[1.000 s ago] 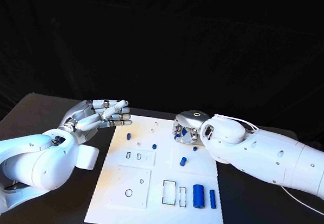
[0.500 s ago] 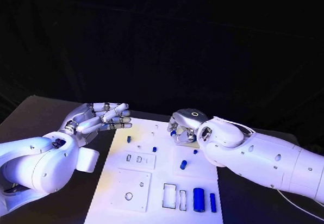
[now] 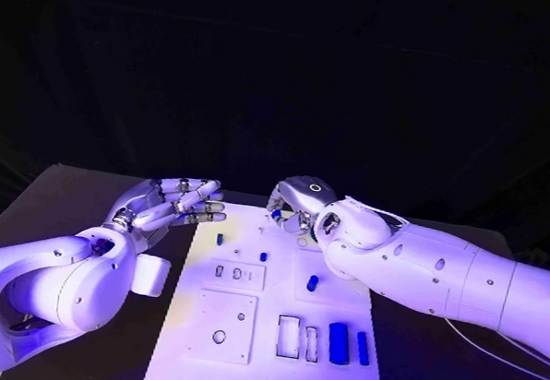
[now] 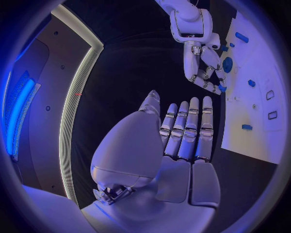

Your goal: Assemble the parts on the task board

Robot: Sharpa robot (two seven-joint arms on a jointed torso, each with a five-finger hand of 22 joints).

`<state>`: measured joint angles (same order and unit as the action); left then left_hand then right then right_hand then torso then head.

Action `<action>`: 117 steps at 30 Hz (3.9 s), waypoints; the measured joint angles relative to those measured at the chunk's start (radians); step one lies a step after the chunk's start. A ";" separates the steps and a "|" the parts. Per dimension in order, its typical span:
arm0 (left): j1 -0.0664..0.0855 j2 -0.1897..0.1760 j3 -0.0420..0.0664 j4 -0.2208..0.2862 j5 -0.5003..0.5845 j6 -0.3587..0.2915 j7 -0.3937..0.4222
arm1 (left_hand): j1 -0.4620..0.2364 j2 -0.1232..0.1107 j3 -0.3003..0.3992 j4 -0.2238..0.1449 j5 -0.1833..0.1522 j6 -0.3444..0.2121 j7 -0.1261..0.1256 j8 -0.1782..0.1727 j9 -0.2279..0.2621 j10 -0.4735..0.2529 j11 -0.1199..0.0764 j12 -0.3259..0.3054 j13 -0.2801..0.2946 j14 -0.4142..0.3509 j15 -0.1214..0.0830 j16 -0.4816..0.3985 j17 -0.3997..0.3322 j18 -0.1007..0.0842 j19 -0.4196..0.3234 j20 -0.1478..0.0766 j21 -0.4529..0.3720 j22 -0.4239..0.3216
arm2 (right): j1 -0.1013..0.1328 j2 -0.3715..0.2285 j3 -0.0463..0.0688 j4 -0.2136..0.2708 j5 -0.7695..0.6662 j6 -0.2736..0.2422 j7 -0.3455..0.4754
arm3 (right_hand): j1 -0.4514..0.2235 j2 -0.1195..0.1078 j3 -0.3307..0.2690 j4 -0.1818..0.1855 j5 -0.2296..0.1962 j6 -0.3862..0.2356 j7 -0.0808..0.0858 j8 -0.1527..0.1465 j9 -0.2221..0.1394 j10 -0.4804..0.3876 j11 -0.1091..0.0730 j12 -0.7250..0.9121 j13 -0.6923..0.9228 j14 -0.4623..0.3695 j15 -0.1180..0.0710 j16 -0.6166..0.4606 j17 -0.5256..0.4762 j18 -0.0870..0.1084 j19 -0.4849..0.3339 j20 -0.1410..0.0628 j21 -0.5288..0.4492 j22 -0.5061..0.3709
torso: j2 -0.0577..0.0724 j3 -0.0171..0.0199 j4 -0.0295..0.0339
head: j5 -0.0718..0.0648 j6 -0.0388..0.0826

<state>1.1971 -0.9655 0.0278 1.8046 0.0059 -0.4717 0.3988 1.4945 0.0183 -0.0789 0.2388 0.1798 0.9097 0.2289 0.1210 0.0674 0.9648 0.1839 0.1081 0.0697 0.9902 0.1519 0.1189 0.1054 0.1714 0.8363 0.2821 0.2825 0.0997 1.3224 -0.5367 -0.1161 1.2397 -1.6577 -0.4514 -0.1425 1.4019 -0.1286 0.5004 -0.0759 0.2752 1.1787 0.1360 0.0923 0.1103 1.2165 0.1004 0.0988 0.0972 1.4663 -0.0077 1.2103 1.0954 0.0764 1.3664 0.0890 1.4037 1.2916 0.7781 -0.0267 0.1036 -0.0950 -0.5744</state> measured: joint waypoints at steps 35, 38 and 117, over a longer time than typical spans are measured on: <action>0.003 0.003 0.000 0.001 0.000 0.000 -0.003 | 0.000 0.000 0.000 -0.006 0.000 0.000 0.000 0.000 0.000 0.000 0.000 -0.004 0.000 0.000 0.000 -0.004 0.000 0.000 0.000 0.000 0.000 -0.001 | -0.031 0.115 -0.002 -0.163 0.010 -0.029 0.005 | -0.030 -0.015 0.034 -0.004 0.013 0.000 0.000 0.000 0.002 0.000 0.000 -0.006 0.000 0.000 0.000 0.005 0.001 0.000 0.004 0.004 0.004 0.006 | 0.002 0.0000 -0.0006 | 0.008 -0.006; 0.004 0.003 0.000 0.001 0.000 0.000 -0.003 | 0.000 0.000 0.000 -0.006 0.000 0.000 0.000 0.000 0.000 0.000 0.000 -0.004 0.000 0.000 0.000 -0.004 0.000 0.000 0.000 0.000 0.000 -0.001 | -0.032 0.121 -0.002 -0.168 0.014 -0.030 0.008 | -0.030 -0.015 0.034 -0.004 0.011 0.000 0.000 0.000 0.003 0.000 0.000 -0.006 0.000 0.000 0.000 0.005 0.001 0.000 0.004 0.004 0.004 0.006 | 0.002 -0.0001 -0.0001 | 0.009 -0.005; 0.008 -0.010 0.000 -0.012 0.004 0.007 -0.012 | 0.000 0.000 0.000 -0.006 0.000 0.000 0.000 -0.003 0.000 -0.004 0.003 -0.004 0.000 -0.004 0.004 -0.010 0.000 0.000 0.000 0.000 0.000 -0.003 | 0.002 -0.164 0.001 0.015 0.380 0.173 -0.091 | -0.082 -0.015 -0.408 0.178 0.125 -0.265 0.011 0.124 0.029 0.120 -0.038 1.208 1.146 0.000 -0.006 0.319 0.213 -0.055 0.100 0.004 0.159 0.016 | -0.007 0.0086 -0.0369 | 0.000 0.000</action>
<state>1.2055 -0.9756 0.0275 1.7924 0.0098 -0.4652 0.3872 1.4945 0.0183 -0.0789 0.2333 0.1798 0.9098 0.2288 0.1176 0.0675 0.9612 0.1873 0.1040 0.0693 0.9866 0.1556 0.1094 0.1052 0.1712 0.8363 0.2821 0.2825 0.0966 1.3244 -0.7003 -0.1149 1.2549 -1.2781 -0.2784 -0.2337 1.3200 -0.1437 0.0925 0.1021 0.4007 0.9132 0.1475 0.2166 0.1396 1.3364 0.0625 1.3069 1.2429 1.4664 -0.0142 1.5298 1.3080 0.0215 1.4661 0.0929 1.5622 1.3078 0.7707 -0.0180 0.0667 -0.0946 -0.5744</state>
